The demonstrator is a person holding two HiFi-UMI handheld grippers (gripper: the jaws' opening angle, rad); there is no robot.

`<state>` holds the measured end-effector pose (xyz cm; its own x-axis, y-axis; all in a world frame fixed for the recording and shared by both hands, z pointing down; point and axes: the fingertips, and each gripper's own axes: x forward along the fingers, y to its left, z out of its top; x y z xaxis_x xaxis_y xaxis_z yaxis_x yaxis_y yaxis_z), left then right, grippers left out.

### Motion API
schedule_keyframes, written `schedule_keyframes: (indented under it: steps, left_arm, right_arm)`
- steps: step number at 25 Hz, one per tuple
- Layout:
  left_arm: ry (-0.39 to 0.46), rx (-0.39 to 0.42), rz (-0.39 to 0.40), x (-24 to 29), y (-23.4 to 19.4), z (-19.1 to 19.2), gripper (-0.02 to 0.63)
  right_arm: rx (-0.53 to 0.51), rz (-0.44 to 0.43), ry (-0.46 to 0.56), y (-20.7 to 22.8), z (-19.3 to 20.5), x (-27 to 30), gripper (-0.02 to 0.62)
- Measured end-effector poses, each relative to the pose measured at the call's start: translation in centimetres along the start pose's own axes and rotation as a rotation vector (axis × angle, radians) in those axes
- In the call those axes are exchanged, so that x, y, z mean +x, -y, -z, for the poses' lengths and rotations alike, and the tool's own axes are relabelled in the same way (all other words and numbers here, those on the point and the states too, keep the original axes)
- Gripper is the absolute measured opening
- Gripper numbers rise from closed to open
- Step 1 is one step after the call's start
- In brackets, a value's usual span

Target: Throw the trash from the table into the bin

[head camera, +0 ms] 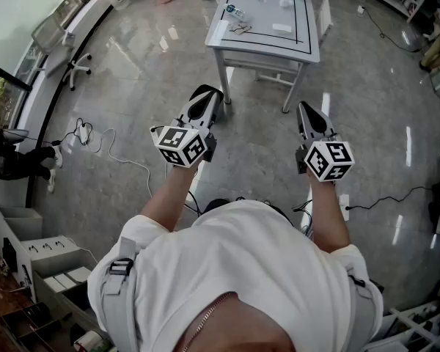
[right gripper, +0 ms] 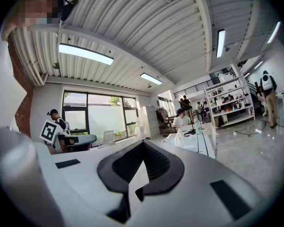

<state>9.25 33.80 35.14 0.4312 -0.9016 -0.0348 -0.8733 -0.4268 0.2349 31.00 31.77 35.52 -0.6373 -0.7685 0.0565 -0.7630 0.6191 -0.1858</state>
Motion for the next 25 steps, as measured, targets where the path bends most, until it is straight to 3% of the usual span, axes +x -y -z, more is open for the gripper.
schedule_keyframes:
  steps: [13, 25]
  left_arm:
    - [0.0, -0.009, 0.008, -1.1, -1.9, -0.3, 0.011]
    - [0.011, -0.036, -0.033, -4.1, -7.5, -0.5, 0.011]
  right_arm:
    - [-0.006, -0.011, 0.012, -2.2, -0.2, 1.3, -0.008]
    - [-0.022, -0.055, -0.022, -6.7, 1.2, 6.2, -0.008]
